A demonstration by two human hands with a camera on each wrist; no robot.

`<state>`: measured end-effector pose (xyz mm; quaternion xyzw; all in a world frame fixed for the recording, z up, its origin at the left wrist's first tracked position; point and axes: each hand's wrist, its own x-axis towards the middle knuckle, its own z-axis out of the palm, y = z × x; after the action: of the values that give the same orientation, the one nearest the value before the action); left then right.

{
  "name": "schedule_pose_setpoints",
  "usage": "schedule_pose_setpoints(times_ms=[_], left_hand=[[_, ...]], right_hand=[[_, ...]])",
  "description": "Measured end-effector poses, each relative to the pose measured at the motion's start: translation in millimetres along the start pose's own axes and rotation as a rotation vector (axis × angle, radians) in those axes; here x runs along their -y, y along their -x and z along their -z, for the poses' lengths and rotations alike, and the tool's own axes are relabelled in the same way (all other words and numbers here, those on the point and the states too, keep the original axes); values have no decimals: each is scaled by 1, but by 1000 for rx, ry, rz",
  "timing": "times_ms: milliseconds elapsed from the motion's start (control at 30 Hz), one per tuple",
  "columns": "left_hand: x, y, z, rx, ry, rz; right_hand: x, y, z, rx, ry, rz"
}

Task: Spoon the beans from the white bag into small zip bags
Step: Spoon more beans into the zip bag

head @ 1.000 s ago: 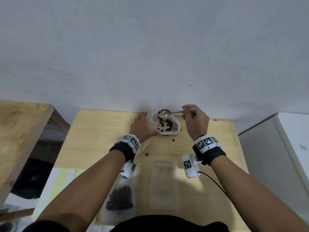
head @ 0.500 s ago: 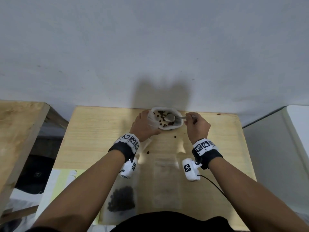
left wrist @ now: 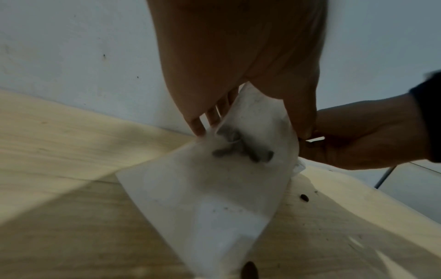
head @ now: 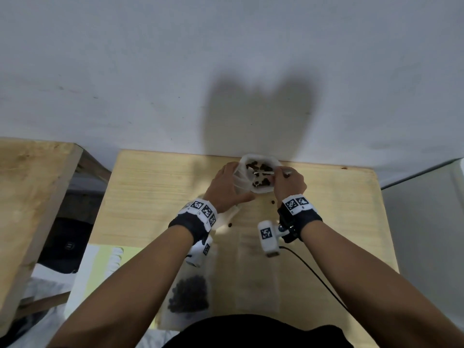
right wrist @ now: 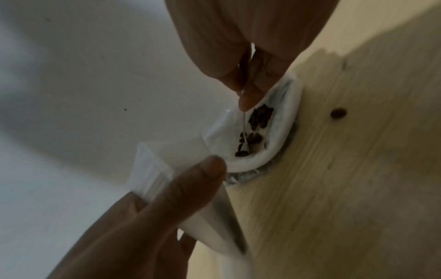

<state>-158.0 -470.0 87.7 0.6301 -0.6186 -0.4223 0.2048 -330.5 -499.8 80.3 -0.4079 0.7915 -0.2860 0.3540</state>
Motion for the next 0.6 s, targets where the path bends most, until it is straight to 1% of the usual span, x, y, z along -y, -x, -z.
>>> schedule_pose_setpoints(times_ms=[133, 233, 333, 500, 600], left_hand=[[-1, -1, 3, 6, -26, -10], [2, -2, 4, 10, -52, 5], [5, -3, 2, -8, -69, 19], [5, -2, 5, -30, -101, 78], [3, 0, 7, -43, -116, 95]], right_hand=[[-3, -2, -8, 73, -75, -123], [-9, -6, -5, 134, -116, -160], [-15, -6, 3, 110, -240, -219], [-20, -2, 22, 40, -359, -220], [-19, 1, 34, 0, -446, -179]])
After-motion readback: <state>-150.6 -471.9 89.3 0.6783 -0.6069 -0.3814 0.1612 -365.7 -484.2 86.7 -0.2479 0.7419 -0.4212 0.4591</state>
